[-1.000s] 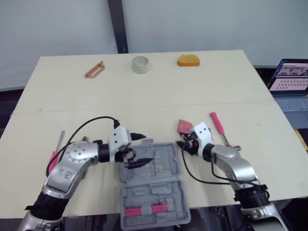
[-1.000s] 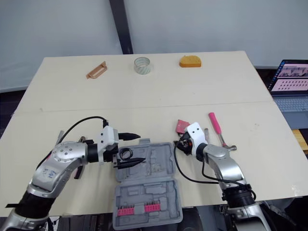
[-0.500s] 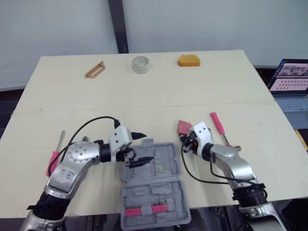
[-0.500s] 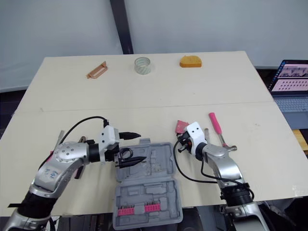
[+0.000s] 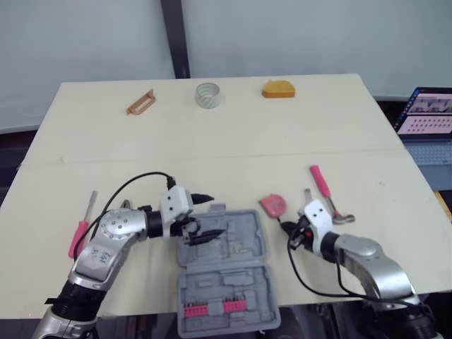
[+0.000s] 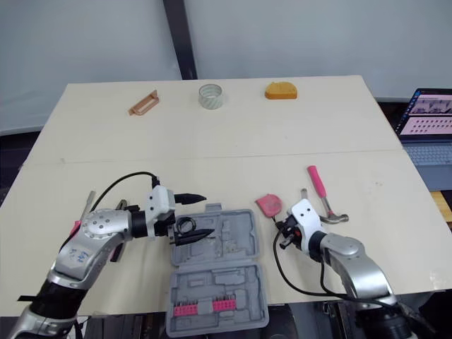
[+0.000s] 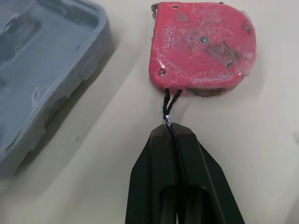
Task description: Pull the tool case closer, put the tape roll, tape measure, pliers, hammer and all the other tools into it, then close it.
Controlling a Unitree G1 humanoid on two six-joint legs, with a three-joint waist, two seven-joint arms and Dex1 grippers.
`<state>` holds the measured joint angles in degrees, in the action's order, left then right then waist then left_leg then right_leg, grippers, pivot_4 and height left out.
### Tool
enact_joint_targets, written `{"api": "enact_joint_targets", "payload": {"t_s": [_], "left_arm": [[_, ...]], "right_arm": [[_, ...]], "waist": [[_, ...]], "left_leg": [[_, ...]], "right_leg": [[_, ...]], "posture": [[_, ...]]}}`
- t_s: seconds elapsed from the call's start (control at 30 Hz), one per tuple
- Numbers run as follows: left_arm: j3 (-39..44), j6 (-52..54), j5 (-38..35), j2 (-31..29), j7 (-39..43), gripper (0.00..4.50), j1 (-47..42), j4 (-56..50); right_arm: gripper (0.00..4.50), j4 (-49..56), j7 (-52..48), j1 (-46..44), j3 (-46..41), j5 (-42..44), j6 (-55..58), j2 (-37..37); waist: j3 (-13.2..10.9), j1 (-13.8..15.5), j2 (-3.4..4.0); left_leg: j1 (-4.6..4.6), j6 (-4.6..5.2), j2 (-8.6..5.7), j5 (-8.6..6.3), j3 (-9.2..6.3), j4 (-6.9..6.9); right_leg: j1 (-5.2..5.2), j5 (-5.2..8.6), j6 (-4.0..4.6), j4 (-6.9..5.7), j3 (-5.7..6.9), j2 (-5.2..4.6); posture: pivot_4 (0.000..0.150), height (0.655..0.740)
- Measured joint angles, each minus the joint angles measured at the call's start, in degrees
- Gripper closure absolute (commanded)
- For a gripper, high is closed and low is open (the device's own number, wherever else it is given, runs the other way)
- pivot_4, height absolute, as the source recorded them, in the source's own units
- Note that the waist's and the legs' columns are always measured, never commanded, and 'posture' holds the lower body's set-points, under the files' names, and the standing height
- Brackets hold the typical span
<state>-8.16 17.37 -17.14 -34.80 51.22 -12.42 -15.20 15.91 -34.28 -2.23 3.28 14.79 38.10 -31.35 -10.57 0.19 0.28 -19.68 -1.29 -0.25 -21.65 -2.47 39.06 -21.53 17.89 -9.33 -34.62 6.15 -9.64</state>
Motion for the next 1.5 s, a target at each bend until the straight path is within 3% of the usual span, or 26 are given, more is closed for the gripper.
{"api": "enact_joint_targets", "payload": {"t_s": [0.87, 1.17, 1.27, 1.5], "left_arm": [[-4.7, -3.3, 2.5, -4.5, 10.2, 0.0, 2.1, 0.0], [-4.7, -3.3, 2.6, -4.5, 10.2, 0.0, 2.9, -0.1], [-4.7, -3.4, 2.7, -4.5, 10.2, 0.0, 3.2, -0.1], [-4.7, -5.9, 3.1, -4.4, 10.2, 0.0, 4.2, -0.1]], "right_arm": [[4.48, 19.2, -1.9, 25.7, -3.6, 8.7, 6.8, -7.6], [4.48, 19.8, -1.9, 27.3, -3.4, 8.8, 5.7, -8.4], [3.71, 19.7, -2.8, 26.9, -3.2, 9.1, 5.7, -8.8], [0.19, 19.9, -11.7, 26.4, -7.5, 12.8, 4.5, -17.2]], "waist": [[0.0, 1.3, -0.01], [0.0, 1.3, -0.02], [0.0, 1.3, -0.02], [0.0, 1.3, -0.01]], "left_leg": [[0.03, 0.04, 0.0, -0.03, 0.04, 0.03], [0.04, 0.05, 0.0, -0.03, 0.04, 0.03], [0.04, 0.05, 0.0, -0.03, 0.04, 0.03], [0.04, 0.09, 0.0, -0.05, 0.06, 0.06]], "right_leg": [[0.08, 0.0, 0.0, 0.04, -0.03, 0.0], [0.09, 0.0, 0.0, 0.05, -0.03, 0.0], [0.09, 0.0, 0.0, 0.05, -0.03, 0.0], [0.13, 0.0, 0.0, 0.1, -0.04, 0.0]], "posture": [[0.15, 0.74], [0.15, 0.74], [0.15, 0.74], [0.15, 0.74]]}}
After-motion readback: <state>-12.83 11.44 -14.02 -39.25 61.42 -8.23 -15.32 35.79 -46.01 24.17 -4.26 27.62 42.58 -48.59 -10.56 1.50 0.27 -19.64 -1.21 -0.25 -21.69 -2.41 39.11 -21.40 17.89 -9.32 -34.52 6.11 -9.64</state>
